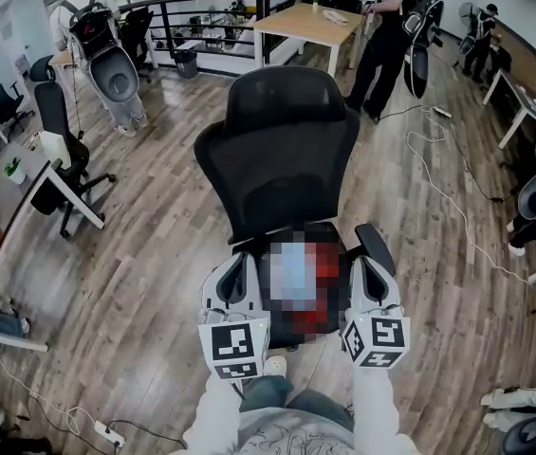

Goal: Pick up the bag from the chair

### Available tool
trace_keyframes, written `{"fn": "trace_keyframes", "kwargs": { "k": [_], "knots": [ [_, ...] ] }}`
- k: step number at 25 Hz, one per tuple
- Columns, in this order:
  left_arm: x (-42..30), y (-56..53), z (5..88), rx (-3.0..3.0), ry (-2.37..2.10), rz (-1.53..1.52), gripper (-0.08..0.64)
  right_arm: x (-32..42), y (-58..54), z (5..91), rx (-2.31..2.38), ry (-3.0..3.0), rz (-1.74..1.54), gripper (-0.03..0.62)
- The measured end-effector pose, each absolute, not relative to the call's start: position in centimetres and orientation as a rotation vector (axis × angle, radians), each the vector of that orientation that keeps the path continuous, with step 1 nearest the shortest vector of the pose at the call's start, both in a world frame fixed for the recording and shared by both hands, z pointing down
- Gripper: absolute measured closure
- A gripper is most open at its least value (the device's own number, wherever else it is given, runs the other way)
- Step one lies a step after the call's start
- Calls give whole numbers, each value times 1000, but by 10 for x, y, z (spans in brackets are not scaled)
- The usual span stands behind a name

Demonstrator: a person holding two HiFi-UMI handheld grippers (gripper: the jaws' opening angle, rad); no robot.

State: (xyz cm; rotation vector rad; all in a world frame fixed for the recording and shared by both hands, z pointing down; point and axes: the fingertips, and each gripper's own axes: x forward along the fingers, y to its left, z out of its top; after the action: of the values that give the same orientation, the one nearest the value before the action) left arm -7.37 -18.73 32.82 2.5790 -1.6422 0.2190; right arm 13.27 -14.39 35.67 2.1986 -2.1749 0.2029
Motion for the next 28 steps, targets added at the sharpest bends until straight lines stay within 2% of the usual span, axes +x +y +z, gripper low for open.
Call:
{"fn": "trace_keyframes", "kwargs": {
  "k": [13, 16, 28],
  "knots": [
    [-53, -237, 387, 2533, -1554, 343, 554, 160, -193, 419, 2128, -2060, 295, 576],
    [-40, -244, 404, 2524, -1527, 382, 554, 168, -202, 440, 2086, -2059, 328, 554],
    [23, -273, 477, 2429, -1445, 515, 554, 215, -245, 532, 1895, -2028, 415, 552]
  ]
}}
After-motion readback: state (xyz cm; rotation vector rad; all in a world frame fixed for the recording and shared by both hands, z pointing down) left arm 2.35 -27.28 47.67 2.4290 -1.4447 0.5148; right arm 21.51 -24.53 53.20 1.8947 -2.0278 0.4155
